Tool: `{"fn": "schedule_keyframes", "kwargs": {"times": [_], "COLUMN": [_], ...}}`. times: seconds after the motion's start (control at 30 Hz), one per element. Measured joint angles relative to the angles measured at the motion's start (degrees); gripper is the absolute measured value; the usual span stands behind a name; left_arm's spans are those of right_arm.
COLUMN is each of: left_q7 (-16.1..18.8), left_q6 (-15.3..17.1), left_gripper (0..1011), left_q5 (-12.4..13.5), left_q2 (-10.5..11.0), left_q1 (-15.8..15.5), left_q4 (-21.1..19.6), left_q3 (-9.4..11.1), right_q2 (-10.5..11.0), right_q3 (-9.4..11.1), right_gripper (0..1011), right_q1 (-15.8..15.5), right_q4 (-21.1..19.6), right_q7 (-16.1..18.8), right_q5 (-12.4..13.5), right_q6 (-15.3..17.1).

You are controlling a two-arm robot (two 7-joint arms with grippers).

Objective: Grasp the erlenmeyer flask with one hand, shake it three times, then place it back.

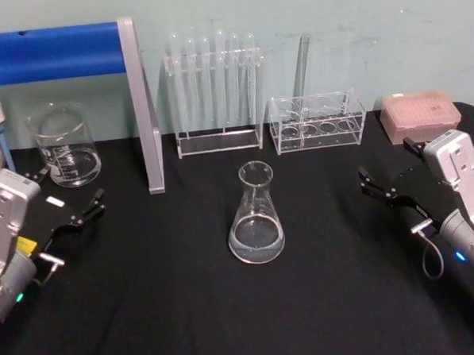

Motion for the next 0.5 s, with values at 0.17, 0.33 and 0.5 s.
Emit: {"fn": "schedule_keyframes", "kwargs": {"times": [0.17,0.33,0.5], "left_q7": [0.0,0.0,0.0], "left_q6": [0.0,0.0,0.0], "left_gripper": [1001,1001,1001], "left_q5": [0.0,0.0,0.0], "left_q2": [0.0,0.0,0.0], "left_q1": [0.0,0.0,0.0], "left_q4": [0.0,0.0,0.0], "left_q3": [0.0,0.0,0.0], "right_q2": [0.0,0.0,0.0], "right_q3": [0.0,0.0,0.0], "right_gripper": [1000,1000,1000], "right_q1": [0.0,0.0,0.0], "right_q4": [0.0,0.0,0.0], "right_q7": [0.0,0.0,0.0], "right_q5": [0.0,0.0,0.0], "right_q6": [0.0,0.0,0.0]}}
